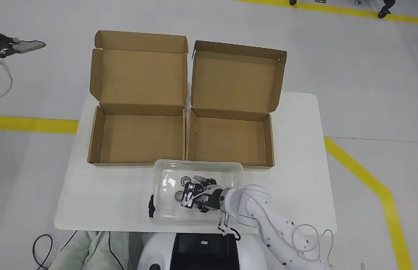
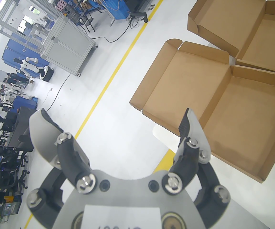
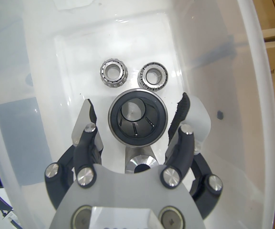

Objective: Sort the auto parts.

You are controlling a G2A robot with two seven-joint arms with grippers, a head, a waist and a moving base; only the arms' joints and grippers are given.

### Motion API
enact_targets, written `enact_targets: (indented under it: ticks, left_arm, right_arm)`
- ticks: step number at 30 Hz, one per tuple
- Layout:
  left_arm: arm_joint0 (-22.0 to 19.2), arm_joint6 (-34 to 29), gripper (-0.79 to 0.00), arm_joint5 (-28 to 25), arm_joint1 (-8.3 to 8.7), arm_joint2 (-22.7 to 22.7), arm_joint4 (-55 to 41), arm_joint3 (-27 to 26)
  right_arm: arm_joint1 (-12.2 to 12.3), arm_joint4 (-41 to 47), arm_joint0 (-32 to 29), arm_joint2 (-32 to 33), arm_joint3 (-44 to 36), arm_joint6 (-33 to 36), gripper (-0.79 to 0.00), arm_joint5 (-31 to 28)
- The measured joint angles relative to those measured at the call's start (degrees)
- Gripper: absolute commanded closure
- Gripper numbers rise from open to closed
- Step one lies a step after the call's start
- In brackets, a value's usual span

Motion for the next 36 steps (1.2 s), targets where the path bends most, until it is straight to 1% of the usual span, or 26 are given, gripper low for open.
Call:
enact_targets:
  ticks: [1, 2, 3, 4, 5, 6, 10, 16, 22, 27, 30, 36]
  left_arm:
    - [0.00, 0.00, -0.785, 0.00, 0.00, 0.00, 0.00, 0.00]
    - [0.00, 0.00, -0.785, 0.00, 0.00, 0.00, 0.00, 0.00]
    - [0.00, 0.00, -0.785, 0.00, 0.00, 0.00, 0.00, 0.00]
    - [0.00, 0.00, -0.785, 0.00, 0.00, 0.00, 0.00, 0.00]
    - [0.00, 0.00, -0.785, 0.00, 0.00, 0.00, 0.00, 0.00]
    - [0.00, 0.00, -0.785, 0.00, 0.00, 0.00, 0.00, 0.00]
    - [0.00, 0.00, -0.785, 0.00, 0.00, 0.00, 0.00, 0.00]
    - [0.00, 0.00, -0.785, 0.00, 0.00, 0.00, 0.00, 0.00]
    - [0.00, 0.00, -0.785, 0.00, 0.00, 0.00, 0.00, 0.00]
    - [0.00, 0.00, -0.785, 0.00, 0.00, 0.00, 0.00, 0.00]
    - [0.00, 0.00, -0.785, 0.00, 0.00, 0.00, 0.00, 0.00]
    - [0.00, 0.00, -0.785, 0.00, 0.00, 0.00, 0.00, 0.00]
  right_arm:
    - [0.00, 0.16, 0.12, -0.11, 0.25, 0.09, -0.329, 0.02]
    - [0.00, 0.37, 0.28, -0.25, 0.53, 0.24, -0.237, 0.02]
    - [0.00, 0.51, 0.40, -0.35, 0.68, 0.33, -0.166, 0.02]
    - [0.00, 0.67, 0.51, -0.43, 0.77, 0.34, -0.117, 0.03]
    - [0.02, 0.84, 0.64, -0.52, 0.87, 0.32, -0.040, 0.01]
    - [0.04, 0.93, 0.71, -0.57, 0.92, 0.28, 0.000, 0.01]
    - [0.20, 1.39, 0.83, -0.54, 0.87, -0.60, 0.000, -0.21]
    - [0.68, 1.54, 0.45, 0.18, 0.02, -4.13, 0.000, -0.54]
    - [1.40, 2.90, -1.19, 2.38, -1.82, -10.23, 0.000, 0.27]
    - [2.06, 5.04, -3.33, 4.77, -4.00, -17.48, 0.000, 0.91]
    - [2.50, 6.11, -3.75, 6.07, -5.40, -22.28, 0.000, -1.16]
    - [3.49, 7.77, -2.98, 9.94, -9.77, -28.44, 0.000, -5.77]
